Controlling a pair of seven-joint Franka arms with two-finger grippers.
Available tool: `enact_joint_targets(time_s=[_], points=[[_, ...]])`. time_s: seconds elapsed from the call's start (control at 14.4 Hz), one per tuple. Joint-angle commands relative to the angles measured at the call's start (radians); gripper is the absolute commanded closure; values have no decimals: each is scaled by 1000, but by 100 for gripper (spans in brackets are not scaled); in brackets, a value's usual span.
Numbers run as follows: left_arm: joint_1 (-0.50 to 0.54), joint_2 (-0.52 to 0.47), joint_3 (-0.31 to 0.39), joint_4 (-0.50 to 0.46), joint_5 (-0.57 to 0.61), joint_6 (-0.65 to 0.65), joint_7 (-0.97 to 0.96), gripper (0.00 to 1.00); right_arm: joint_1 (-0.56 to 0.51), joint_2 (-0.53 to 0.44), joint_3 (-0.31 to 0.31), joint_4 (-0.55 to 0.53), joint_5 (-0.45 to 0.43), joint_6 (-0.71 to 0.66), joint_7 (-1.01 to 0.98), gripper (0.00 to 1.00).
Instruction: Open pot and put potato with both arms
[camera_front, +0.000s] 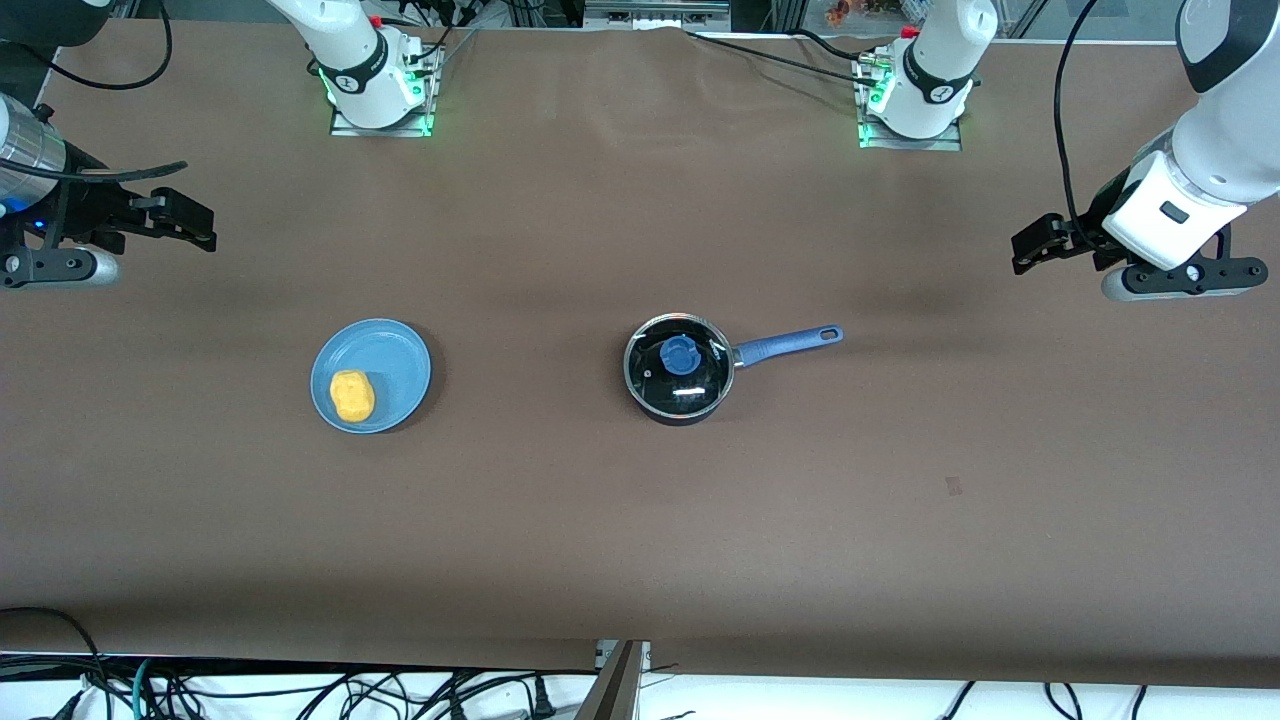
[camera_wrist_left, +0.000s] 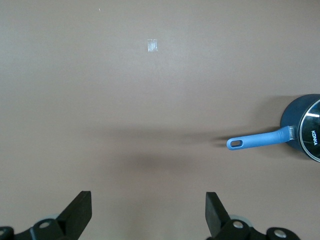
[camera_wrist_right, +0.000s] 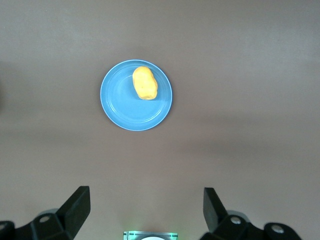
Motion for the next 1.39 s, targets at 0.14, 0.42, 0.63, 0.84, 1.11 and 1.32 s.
enact_joint_targets(time_s=[0.14,0.42,0.63,0.84,1.11,1.32], points=[[-10,65,-75,66,-23,-24,-185,0,-9,6,2,15,12,-1,-17,0],[-85,271,-192,254,-68,-24,-317,0,-10,7,-3,15,12,-1,-17,0],[-223,485,-195,404,-101,-3,-508,0,-10,13,-3,15,12,-1,-18,0],[-285,638,-197,503,-104,118,-673,0,-12,13,-4,15,12,-1,-18,0],[-334,729,-197,507,-144,262,-780,0,-10,16,-1,15,7,-1,-18,0],[-375,778,-197,505,-146,354,-852,0,-13,16,-10,15,10,-2,-20,0]])
